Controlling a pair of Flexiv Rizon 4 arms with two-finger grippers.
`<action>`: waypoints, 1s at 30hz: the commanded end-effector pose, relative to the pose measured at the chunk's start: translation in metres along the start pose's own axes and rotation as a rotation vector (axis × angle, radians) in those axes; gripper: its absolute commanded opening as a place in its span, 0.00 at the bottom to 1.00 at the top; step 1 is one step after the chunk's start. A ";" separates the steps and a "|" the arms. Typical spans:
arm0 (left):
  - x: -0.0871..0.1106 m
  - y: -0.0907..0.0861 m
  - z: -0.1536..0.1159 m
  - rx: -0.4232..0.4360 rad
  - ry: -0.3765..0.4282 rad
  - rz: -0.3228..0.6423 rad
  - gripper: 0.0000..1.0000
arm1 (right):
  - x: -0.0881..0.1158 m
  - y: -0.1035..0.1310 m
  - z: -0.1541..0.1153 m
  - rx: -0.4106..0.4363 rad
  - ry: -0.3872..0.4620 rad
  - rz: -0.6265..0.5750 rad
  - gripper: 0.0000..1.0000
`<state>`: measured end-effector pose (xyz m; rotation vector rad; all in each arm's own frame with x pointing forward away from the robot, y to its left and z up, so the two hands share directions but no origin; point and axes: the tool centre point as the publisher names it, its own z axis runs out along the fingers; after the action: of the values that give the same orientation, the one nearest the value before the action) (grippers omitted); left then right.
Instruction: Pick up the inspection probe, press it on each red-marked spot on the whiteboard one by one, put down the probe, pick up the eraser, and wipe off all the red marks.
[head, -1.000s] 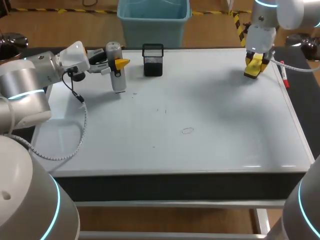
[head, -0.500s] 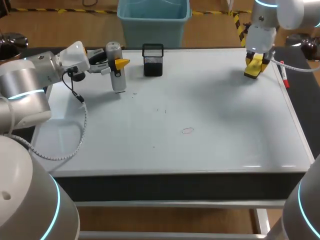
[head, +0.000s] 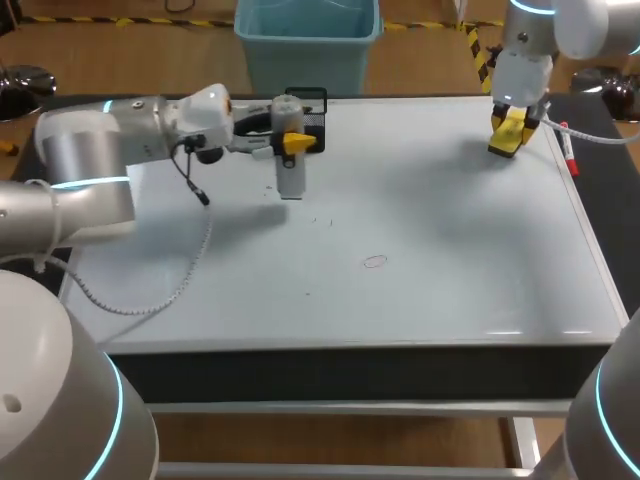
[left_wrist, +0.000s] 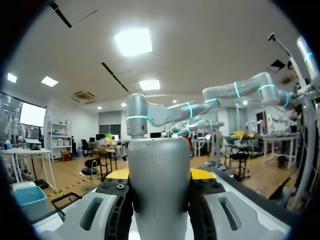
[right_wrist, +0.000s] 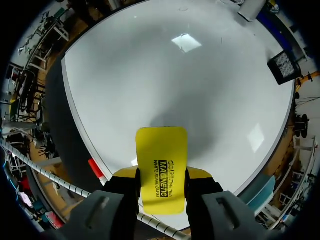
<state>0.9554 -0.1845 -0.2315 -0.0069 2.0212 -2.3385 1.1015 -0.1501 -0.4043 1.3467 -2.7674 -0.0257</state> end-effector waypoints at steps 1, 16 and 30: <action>0.008 0.007 0.030 0.014 0.059 -0.016 0.00 | 0.000 -0.001 -0.001 0.001 0.003 -0.002 0.00; 0.058 0.033 0.096 0.041 0.219 -0.109 0.00 | 0.000 -0.001 -0.001 0.001 0.003 -0.002 0.00; 0.090 0.045 0.109 0.085 0.285 -0.156 0.00 | 0.000 -0.001 -0.001 0.001 0.003 -0.002 0.00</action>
<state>0.8706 -0.3003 -0.2590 0.1748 2.1182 -2.6371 1.1015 -0.1501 -0.4043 1.3468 -2.7677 -0.0263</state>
